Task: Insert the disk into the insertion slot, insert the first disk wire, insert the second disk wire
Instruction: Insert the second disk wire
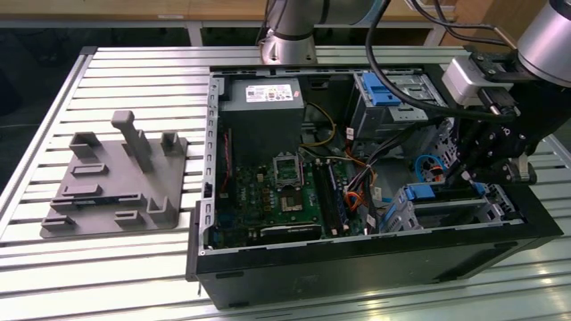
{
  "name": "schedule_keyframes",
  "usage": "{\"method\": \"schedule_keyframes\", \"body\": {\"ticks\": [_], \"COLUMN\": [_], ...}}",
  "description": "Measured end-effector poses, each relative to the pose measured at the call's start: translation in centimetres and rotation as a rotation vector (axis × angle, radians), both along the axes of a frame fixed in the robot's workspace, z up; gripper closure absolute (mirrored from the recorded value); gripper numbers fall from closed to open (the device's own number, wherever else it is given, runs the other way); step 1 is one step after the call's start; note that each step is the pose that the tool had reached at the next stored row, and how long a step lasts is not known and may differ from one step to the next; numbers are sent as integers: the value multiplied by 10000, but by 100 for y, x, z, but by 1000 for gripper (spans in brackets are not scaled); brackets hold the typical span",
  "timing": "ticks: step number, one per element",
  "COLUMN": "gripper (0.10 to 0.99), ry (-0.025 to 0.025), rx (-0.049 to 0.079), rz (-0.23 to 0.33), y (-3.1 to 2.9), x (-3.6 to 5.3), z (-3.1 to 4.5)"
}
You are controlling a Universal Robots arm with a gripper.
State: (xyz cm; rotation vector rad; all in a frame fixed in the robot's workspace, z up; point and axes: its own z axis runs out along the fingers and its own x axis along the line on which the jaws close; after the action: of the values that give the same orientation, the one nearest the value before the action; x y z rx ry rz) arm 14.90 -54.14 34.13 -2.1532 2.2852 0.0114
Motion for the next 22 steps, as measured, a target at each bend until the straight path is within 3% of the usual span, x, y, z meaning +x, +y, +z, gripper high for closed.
{"method": "schedule_keyframes", "body": {"ticks": [22], "gripper": [929], "ry": [12], "rx": [2], "rz": [0], "y": [10], "x": [10], "z": [-37]}}
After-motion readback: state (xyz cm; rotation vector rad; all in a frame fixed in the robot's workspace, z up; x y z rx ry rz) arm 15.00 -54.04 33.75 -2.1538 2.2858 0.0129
